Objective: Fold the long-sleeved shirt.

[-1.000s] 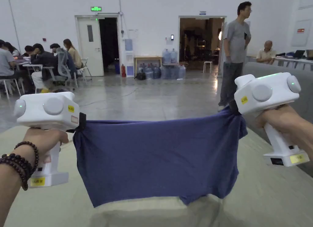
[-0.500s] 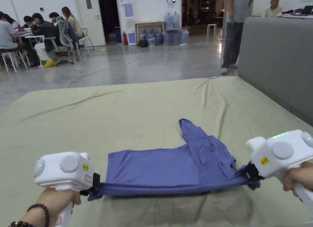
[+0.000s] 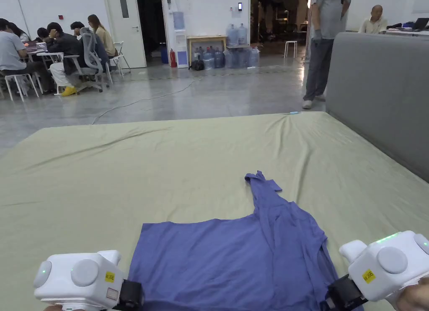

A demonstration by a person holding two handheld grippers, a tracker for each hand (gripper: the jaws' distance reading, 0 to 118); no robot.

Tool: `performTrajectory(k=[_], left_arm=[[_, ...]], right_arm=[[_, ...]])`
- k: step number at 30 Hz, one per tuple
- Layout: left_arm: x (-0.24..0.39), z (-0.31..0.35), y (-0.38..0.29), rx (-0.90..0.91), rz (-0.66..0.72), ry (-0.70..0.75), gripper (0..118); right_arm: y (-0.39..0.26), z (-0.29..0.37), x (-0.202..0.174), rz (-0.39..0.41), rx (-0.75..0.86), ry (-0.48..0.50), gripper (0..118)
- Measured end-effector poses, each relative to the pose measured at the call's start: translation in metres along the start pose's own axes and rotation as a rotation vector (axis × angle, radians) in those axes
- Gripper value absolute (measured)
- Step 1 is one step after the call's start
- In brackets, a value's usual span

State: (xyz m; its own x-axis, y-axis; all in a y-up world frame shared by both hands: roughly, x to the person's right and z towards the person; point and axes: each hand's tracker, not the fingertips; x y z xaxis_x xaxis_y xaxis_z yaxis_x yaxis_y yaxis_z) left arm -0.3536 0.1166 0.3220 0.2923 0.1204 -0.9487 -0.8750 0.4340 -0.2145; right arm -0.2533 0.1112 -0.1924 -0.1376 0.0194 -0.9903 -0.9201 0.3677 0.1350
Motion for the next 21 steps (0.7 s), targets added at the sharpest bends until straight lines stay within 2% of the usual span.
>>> performTrajectory(k=[1,4,5,6,7,8,9,10,12,17,21], left_arm=[[0.0,0.003,0.003,0.001,-0.003,-0.007,114],[0.002,0.019,0.02,0.083,0.015,-0.026,114],[0.004,0.022,0.032,0.082,0.017,-0.023,111],[0.006,0.024,0.043,0.089,0.014,-0.015,101],[0.008,0.026,0.052,0.117,0.003,0.008,71],[0.012,0.028,0.064,0.154,-0.034,0.035,10],[0.017,0.026,0.076,0.169,-0.082,0.062,0],[0.02,0.021,0.085,0.167,-0.1,0.088,0],[0.023,0.014,0.106,0.215,-0.102,0.107,0],[0.022,-0.021,0.169,0.201,-0.053,0.033,0],[0.012,-0.062,0.209,0.234,-0.038,0.03,0]], right_arm=[[0.002,0.006,0.002,0.001,0.023,0.002,109],[0.019,0.026,0.007,-0.014,0.089,-0.003,108],[0.03,0.031,0.01,-0.036,0.102,-0.019,98],[0.041,0.036,0.013,-0.066,0.128,-0.034,68],[0.05,0.04,0.013,-0.076,0.158,-0.038,13],[0.062,0.042,0.014,-0.077,0.189,-0.044,0],[0.075,0.038,0.014,-0.081,0.174,-0.04,0],[0.083,0.036,0.014,-0.099,0.17,-0.048,0],[0.111,0.029,0.011,-0.031,0.163,0.029,0],[0.215,-0.003,0.01,0.005,0.193,-0.034,0],[0.335,-0.052,0.034,0.01,0.189,-0.037,0]])
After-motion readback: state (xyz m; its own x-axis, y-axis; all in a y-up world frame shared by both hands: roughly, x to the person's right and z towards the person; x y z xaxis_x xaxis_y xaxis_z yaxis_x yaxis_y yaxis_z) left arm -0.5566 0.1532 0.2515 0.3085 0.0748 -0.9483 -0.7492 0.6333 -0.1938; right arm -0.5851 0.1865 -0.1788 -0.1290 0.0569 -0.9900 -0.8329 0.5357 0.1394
